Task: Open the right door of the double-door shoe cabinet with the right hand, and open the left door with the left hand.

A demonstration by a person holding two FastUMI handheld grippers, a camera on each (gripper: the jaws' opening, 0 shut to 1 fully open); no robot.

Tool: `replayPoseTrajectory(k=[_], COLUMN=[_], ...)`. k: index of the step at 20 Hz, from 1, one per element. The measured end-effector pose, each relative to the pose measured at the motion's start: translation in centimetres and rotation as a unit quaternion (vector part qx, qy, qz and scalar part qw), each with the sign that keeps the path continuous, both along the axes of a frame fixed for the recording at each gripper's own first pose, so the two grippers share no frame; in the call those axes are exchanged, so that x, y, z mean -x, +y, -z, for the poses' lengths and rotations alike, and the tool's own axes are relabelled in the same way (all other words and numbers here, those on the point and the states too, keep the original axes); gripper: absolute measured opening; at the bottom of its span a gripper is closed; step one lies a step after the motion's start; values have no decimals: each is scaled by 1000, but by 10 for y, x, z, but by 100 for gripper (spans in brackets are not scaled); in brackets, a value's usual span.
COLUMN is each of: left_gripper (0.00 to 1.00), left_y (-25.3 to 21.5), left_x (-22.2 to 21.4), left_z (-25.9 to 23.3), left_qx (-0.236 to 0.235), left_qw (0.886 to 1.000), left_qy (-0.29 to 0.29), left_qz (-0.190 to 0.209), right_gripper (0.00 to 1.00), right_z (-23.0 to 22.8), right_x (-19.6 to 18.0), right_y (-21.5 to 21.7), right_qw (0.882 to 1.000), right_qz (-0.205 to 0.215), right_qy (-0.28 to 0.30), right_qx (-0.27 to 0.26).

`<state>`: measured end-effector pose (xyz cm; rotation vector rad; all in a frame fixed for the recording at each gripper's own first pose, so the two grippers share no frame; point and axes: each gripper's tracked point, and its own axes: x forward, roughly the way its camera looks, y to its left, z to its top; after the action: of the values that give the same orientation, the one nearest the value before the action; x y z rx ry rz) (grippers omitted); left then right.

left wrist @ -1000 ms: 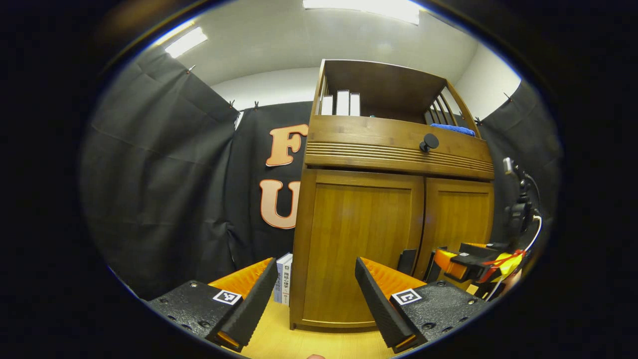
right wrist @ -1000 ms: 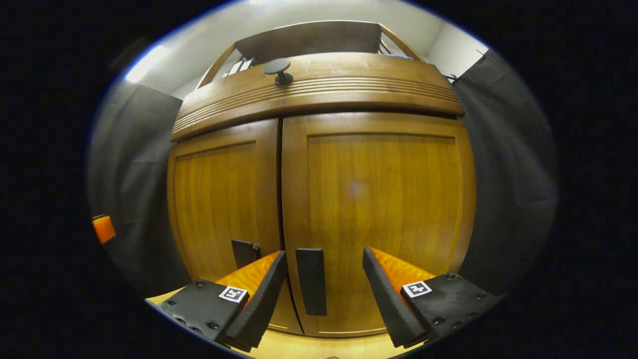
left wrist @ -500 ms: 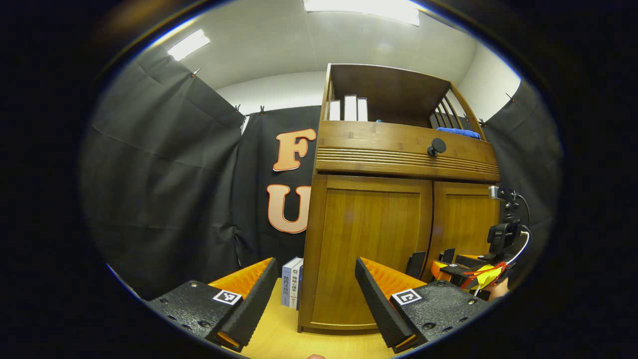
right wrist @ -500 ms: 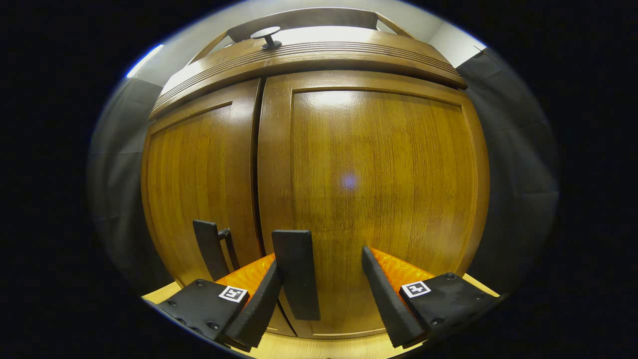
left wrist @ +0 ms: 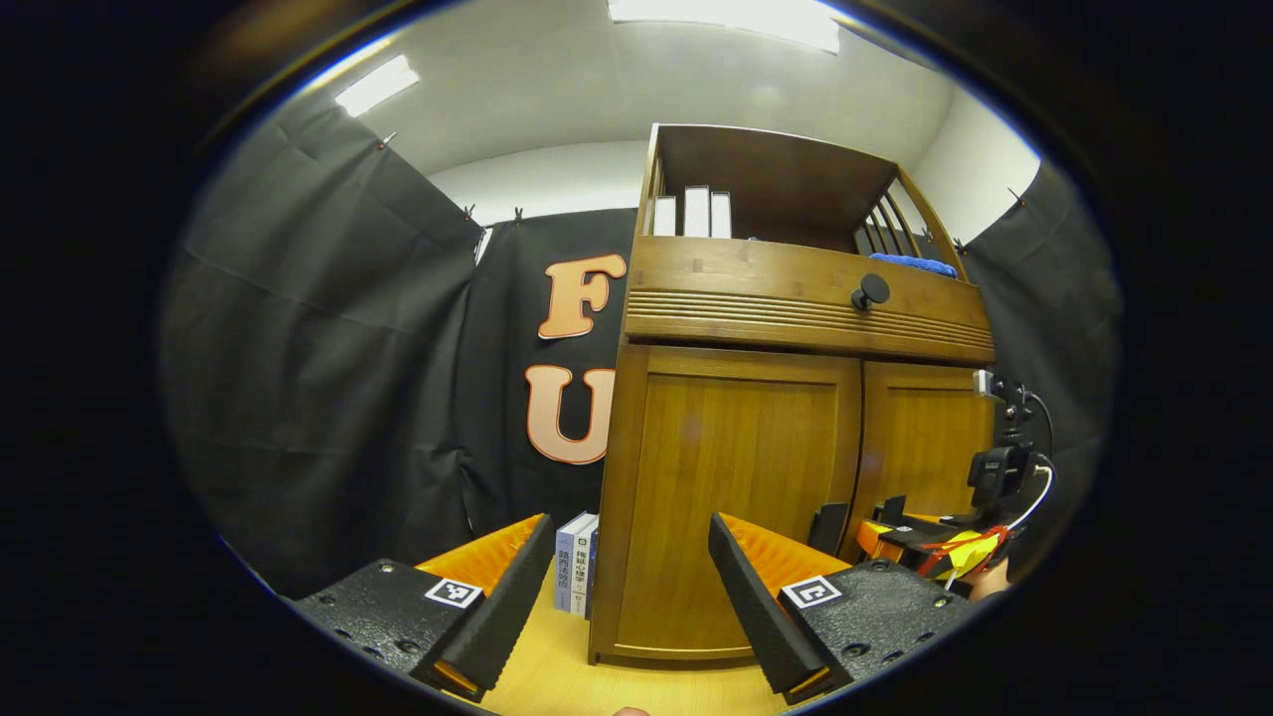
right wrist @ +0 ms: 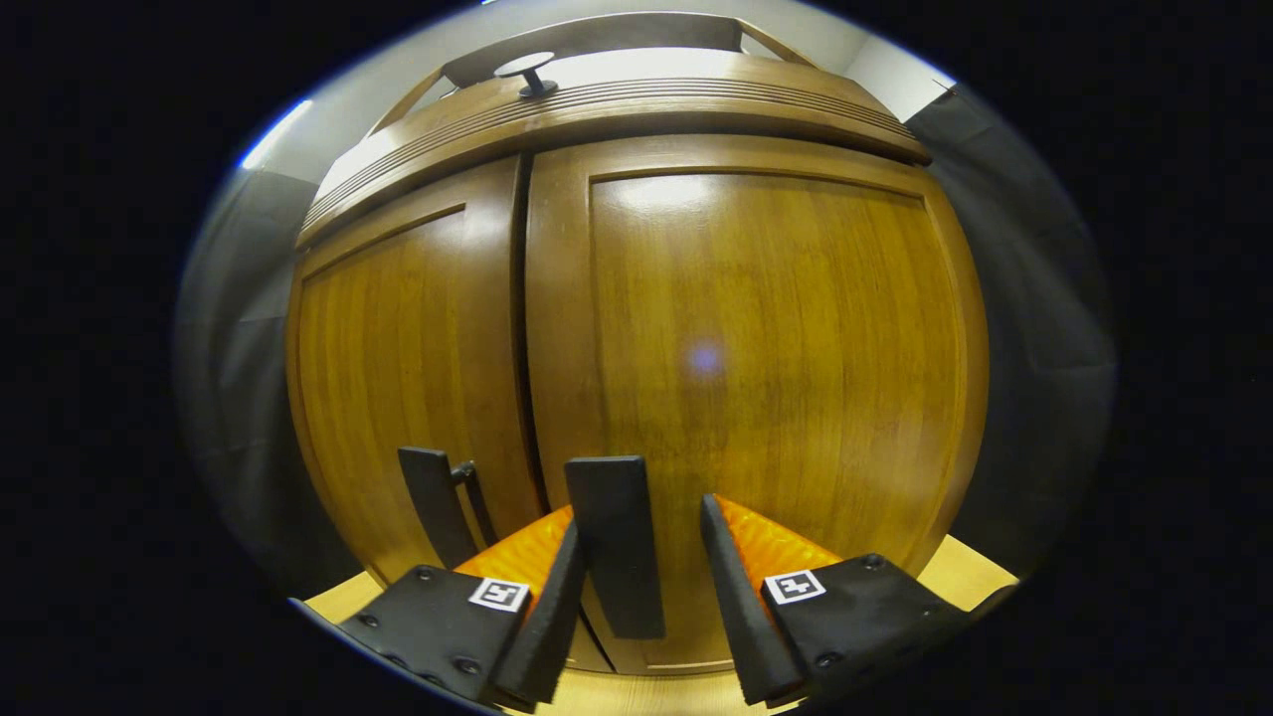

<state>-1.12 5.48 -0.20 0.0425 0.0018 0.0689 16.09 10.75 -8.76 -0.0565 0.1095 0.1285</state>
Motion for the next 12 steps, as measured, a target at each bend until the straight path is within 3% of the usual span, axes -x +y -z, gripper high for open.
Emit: replayPoseTrajectory(k=[6,12], left_gripper=[92,92], left_y=[1,-12], left_x=[2,7], left_z=[1,6], left_qx=[-1,3], left_qw=[1000,1000], left_qy=[2,11], left_qz=[2,19], right_gripper=[42,37], right_z=[2,8], right_x=[2,1], right_y=[5,5], right_qw=[1000,999], right_qz=[-16,-34], right_qy=[9,24], right_qx=[-1,18])
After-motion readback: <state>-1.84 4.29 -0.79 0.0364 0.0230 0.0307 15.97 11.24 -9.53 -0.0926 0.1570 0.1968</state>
